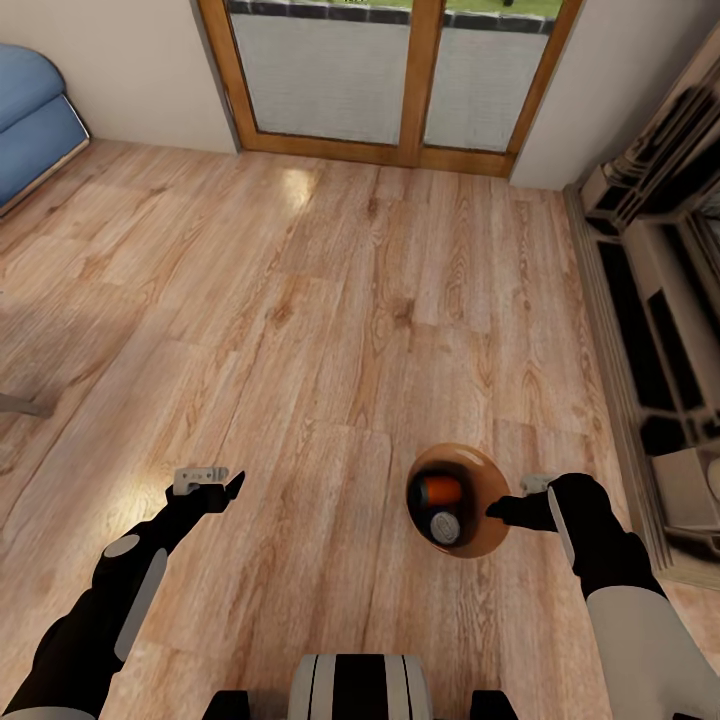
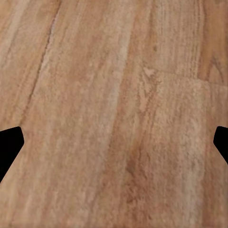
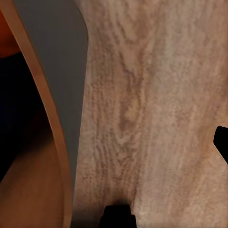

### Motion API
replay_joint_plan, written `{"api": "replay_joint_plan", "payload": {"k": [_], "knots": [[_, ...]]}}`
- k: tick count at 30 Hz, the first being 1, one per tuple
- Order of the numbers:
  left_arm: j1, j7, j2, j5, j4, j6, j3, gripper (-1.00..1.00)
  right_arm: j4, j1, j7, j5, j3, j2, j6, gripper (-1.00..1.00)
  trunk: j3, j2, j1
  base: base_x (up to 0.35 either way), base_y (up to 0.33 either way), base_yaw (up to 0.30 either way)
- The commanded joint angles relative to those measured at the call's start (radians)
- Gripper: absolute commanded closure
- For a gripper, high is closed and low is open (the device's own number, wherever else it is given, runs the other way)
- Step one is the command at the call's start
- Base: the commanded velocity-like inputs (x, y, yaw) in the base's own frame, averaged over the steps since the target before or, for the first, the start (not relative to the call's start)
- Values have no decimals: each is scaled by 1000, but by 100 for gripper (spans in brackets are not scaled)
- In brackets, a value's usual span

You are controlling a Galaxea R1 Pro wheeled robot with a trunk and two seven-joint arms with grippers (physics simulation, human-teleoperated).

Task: Put the three can of soda from the living room inside the tash can in the kitchen.

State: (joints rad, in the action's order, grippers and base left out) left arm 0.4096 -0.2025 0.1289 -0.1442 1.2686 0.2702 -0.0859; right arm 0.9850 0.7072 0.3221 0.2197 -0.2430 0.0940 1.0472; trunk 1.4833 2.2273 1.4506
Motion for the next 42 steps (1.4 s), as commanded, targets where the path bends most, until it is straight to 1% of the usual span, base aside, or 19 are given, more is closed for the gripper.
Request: {"api": "replay_joint_plan", "payload": {"k": [1,27,36,42], "knots": [[0,0,0,0,0,0,0,-100,0,0,0,0,0,0,0,-100,0,0,0,0,0,0],[0,1,0,0,0,0,1,-100,2,0,2,-1,2,0,0,-100,0,0,0,0,0,0],[0,2,0,0,-1,0,2,-100,3,0,22,0,2,0,0,-100,0,0,0,0,0,0],[0,2,0,1,-3,0,2,-100,4,0,24,0,3,0,0,-100,-19,-42,-23,0,0,0]]}}
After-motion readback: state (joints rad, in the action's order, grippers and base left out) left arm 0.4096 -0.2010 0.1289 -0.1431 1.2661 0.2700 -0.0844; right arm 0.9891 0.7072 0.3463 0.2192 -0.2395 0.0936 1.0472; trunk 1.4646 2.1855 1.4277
